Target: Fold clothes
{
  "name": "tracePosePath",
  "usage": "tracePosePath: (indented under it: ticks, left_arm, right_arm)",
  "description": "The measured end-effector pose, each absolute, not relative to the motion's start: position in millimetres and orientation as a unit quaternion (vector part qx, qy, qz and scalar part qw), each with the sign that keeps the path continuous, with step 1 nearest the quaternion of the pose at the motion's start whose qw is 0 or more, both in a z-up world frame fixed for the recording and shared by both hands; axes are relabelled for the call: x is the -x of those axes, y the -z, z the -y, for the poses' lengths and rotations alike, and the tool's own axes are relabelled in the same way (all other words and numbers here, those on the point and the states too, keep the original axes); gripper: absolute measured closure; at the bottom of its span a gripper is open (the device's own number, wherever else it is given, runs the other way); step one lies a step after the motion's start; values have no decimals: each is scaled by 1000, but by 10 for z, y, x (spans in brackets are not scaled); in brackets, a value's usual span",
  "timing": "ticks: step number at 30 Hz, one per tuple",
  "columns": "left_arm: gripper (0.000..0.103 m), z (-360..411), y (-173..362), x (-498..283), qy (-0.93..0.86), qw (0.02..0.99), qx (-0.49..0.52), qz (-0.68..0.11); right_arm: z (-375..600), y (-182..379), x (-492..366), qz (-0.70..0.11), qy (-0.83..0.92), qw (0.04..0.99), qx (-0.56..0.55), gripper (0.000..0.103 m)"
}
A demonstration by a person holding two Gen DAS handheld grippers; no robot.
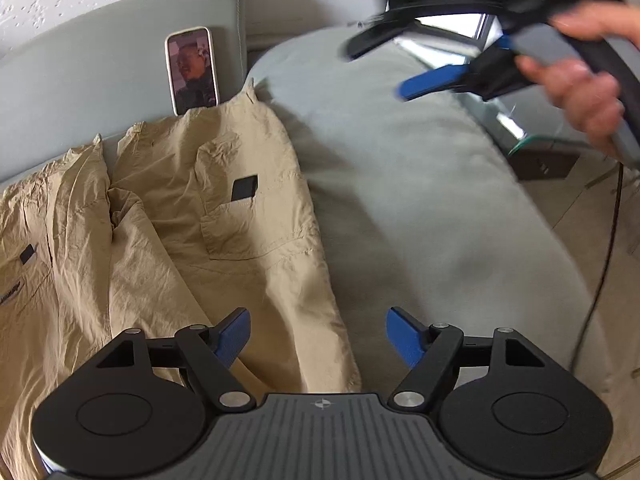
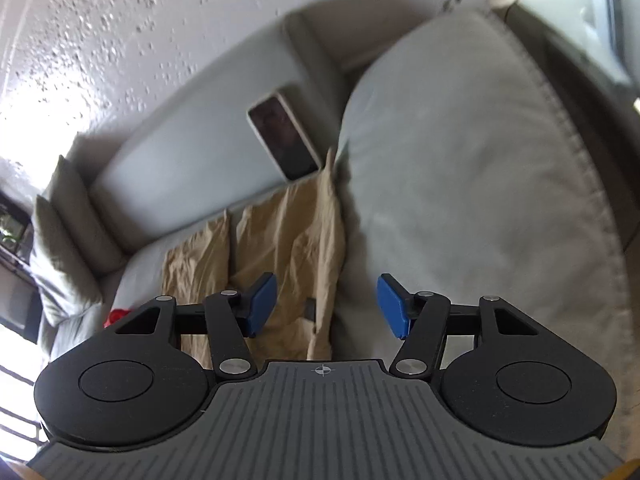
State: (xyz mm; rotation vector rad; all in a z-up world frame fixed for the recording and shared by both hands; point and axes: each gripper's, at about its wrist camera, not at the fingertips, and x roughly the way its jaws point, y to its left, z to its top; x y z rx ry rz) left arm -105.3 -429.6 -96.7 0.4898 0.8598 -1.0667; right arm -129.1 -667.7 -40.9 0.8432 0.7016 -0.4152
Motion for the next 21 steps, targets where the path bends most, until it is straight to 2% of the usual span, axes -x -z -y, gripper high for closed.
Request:
tracePosePath:
  ticks: [3, 5, 6, 7, 9, 11, 16, 17, 18, 21]
  left_arm:
    - [31, 4488, 1136, 1047, 489, 729, -262, -400]
    - [42, 4553, 1231, 1001, 488, 718, -278, -411]
    - [60, 4561, 1265, 974, 488, 715, -281, -415]
    - [83, 4560, 1293, 944, 489, 711, -285, -418]
    - [94, 4533, 1320, 885, 491, 706, -288, -421]
    - [98, 4479, 1315, 819, 498, 702, -281, -425]
    - [100, 4353, 1202, 713, 521, 696, -255, -424]
    - [100, 4332, 1173, 693, 524, 696, -249, -423]
    - [100, 4312, 1141, 671, 527, 696, -243, -423]
    - [101, 4281, 1002, 615, 547, 693, -209, -421]
  right_arm:
    - [6749, 762, 867, -362, 187, 822, -398, 42]
    - [6833, 943, 630, -365, 192, 817, -402, 42]
    - [6882, 1019, 535, -362, 198, 815, -407, 42]
    - [6933, 1095, 441, -360, 205, 812, -411, 42]
    - [7010, 1235, 271, -359, 221, 809, -408, 50]
    - [7074, 1339, 124, -350, 234, 812, -404, 64]
    - [7132, 1443, -202, -326, 240, 819, -407, 66]
    - [7119, 1436, -255, -330, 247, 822, -393, 76]
    - [7098, 1414, -302, -340, 261, 824, -371, 101]
    - [7042, 1252, -326, -336, 300, 834, -319, 101]
